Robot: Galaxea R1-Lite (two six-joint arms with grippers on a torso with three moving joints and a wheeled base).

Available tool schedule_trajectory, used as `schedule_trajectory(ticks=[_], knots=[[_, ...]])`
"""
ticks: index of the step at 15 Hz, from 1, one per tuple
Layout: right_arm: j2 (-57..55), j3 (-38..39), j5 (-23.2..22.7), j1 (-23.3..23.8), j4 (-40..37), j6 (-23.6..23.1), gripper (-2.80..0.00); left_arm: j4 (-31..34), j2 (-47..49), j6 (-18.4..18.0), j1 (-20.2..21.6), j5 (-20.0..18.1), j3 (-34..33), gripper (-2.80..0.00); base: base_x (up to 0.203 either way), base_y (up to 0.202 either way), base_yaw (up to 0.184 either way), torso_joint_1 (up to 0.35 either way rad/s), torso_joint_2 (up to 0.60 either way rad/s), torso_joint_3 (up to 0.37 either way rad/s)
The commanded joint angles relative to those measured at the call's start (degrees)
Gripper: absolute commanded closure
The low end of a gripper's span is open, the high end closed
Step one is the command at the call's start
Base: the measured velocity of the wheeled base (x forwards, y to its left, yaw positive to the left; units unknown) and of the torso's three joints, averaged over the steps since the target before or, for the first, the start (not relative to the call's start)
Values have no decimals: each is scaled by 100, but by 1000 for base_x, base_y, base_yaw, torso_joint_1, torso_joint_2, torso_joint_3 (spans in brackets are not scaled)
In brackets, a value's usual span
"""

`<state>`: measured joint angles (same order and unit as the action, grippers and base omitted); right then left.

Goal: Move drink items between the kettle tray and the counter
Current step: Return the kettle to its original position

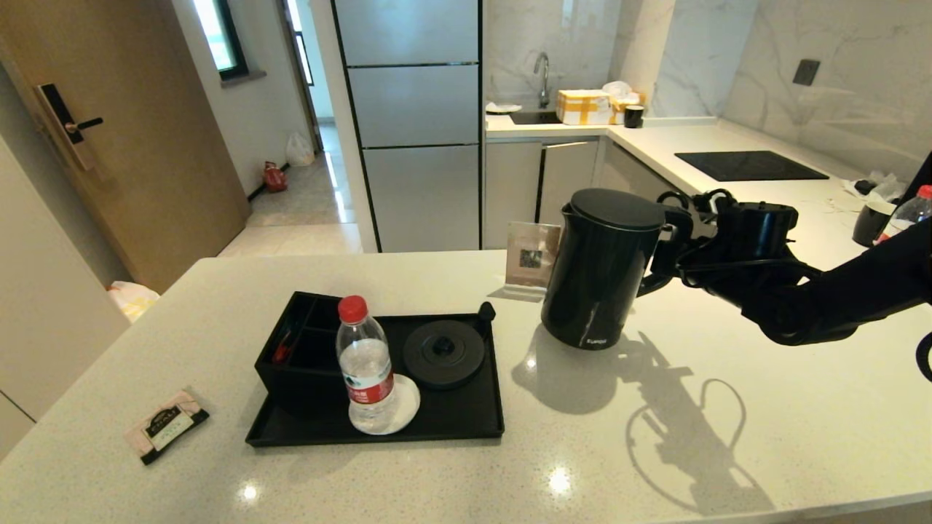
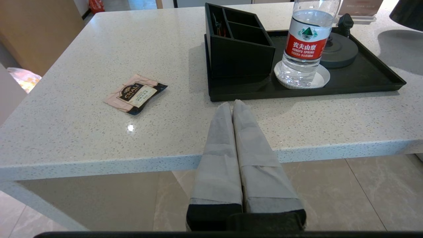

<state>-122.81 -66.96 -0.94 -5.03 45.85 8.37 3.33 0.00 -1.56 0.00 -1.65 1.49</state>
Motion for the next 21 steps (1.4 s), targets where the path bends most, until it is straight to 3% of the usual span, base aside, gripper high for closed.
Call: schedule_trajectory(ticks=[1,5,7,10,15,21], knots=[[601,174,16,-220,11,74,0,1,0,-2,0,-2,1,0,0,0,0,0,0,0],[765,227,181,-1146,-140,115,0,1,0,-2,0,-2,1,0,0,0,0,0,0,0],[686,122,343,-1272,-185,93,0,1,0,-2,0,-2,1,0,0,0,0,0,0,0],[156,-832,1241,-2085,-375,-37,0,1,0,-2,0,-2,1,0,0,0,0,0,0,0],[-386,-1478,1708,-2520,-544,-72,0,1,-9,-2,0,-2,1,0,0,0,0,0,0,0],[-797,-1733,2273,-2774,-518,-64,0,1,-5,-2,0,-2,1,0,0,0,0,0,0,0]])
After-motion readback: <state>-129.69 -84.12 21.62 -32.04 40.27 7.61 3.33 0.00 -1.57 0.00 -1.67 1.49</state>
